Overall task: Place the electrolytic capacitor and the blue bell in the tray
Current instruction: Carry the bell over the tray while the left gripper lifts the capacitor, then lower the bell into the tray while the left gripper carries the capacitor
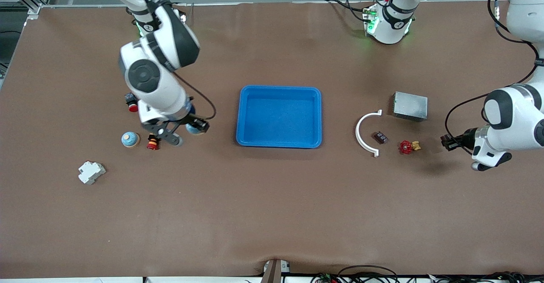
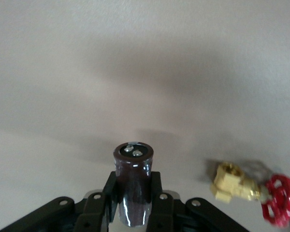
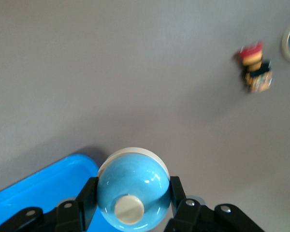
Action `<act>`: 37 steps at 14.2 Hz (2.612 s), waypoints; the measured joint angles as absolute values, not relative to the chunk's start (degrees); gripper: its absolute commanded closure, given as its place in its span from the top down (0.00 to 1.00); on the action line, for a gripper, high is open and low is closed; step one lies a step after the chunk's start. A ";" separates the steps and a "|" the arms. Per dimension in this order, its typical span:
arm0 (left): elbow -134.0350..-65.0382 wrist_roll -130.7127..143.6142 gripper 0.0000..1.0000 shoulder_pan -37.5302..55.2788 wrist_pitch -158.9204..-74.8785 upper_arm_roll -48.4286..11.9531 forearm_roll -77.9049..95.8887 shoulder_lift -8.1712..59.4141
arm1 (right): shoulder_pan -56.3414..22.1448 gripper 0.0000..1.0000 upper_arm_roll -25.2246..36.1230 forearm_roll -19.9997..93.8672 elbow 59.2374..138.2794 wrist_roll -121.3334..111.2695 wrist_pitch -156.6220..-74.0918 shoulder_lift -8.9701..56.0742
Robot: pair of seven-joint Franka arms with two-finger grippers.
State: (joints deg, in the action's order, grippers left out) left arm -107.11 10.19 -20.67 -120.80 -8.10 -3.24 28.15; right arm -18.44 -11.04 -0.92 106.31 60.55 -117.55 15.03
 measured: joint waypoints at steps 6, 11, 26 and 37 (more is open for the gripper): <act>-106.91 10.14 0.00 -20.57 -107.76 -9.98 3.69 20.49 | -28.40 0.00 -11.03 -0.91 113.83 77.97 -130.47 15.25; -107.03 10.36 0.00 -20.43 -105.11 -11.82 9.03 18.72 | -34.34 0.00 -10.98 -0.91 117.23 86.96 -137.32 16.06; -107.65 33.72 0.00 -20.16 -105.71 -27.82 12.08 18.28 | -42.10 0.00 -10.02 -1.68 117.75 94.63 -148.74 27.76; -110.27 47.16 0.00 -18.50 -112.56 -34.17 12.08 18.31 | -46.93 1.00 -3.53 -2.78 116.04 95.38 -151.48 31.05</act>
